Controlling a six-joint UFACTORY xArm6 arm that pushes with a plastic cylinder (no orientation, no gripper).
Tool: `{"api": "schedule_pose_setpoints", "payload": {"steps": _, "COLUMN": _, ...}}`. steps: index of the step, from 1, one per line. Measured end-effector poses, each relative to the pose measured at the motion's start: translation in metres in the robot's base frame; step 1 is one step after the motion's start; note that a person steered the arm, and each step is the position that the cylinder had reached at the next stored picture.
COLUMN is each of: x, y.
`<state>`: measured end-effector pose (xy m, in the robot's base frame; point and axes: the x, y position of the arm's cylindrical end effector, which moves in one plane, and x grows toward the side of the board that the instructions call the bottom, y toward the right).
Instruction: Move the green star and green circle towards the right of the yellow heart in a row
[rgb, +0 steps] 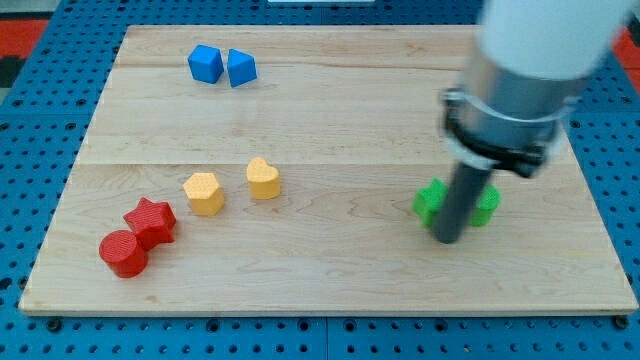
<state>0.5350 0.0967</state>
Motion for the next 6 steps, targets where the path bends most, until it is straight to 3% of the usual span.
{"api": "schedule_pose_setpoints", "payload": {"steps": 1, "x": -0.009, "y": -0.058}}
{"api": "schedule_pose_setpoints", "payload": {"steps": 2, "x": 0.041, "y": -0.076}}
{"api": "schedule_pose_setpoints", "payload": {"steps": 3, "x": 0.057, "y": 0.000}}
{"api": "schedule_pose_setpoints", "payload": {"steps": 5, "x": 0.015, "y": 0.148}}
{"api": "schedule_pose_setpoints", "payload": {"steps": 6, "x": -0.005, "y": 0.135}}
